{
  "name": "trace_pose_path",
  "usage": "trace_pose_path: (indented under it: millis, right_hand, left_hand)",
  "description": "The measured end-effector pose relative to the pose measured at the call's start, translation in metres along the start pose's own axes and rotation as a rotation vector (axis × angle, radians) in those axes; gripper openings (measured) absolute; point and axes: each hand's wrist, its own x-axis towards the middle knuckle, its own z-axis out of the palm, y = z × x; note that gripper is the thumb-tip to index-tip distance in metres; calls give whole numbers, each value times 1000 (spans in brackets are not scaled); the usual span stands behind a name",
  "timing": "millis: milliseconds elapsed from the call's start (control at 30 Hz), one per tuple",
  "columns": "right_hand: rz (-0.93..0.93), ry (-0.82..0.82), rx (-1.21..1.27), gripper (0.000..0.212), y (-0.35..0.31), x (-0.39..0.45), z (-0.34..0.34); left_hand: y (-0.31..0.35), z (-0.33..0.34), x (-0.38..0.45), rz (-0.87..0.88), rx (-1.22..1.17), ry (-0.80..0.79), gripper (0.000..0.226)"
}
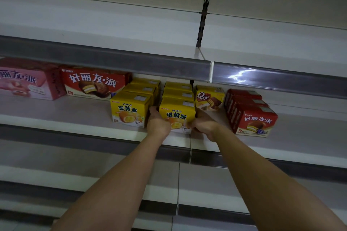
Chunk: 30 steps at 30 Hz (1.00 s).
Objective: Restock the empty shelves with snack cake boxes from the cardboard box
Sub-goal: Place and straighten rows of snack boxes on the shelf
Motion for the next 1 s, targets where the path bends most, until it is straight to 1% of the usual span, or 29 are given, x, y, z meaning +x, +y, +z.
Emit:
trace_pose_path:
  millis: [67,133,233,333,467,600,700,800,867,933,1000]
  right_hand:
    - [-24,32,-37,48,-1,4,4]
    - [-40,66,-108,52,-2,11,7]
    - [-36,139,-187,49,-3,19,12]
    - [-31,200,-173,43,-5,18,17]
    - [0,232,-66,36,-4,15,18]
    - [38,196,-93,28,1,15,18]
    - [44,146,-163,28,7,19,16]
    - [34,102,-305,34,14,20,8]
    - [9,63,-387,44,18,17,1]
    - [-12,10,-434,52,22,13,-8]
    - [-47,-35,-454,53,27,6,-17]
  left_hand:
    - [-1,2,-1,20,55,61,56]
    - [0,3,-4,26,123,85,52]
    - [5,5,-5,-2,218,115,46]
    - [10,6,-2,-13,277,124,38]
    - [13,7,2,-42,327,119,38]
    - [15,9,4,-85,337,122,38]
    - [17,11,2,-127,287,137,37]
    - [18,11,-4,-152,221,197,41]
    - [19,12,-11,-129,196,251,43]
    - [21,11,-19,-99,214,313,43]
    - [24,10,-30,-94,263,357,42]
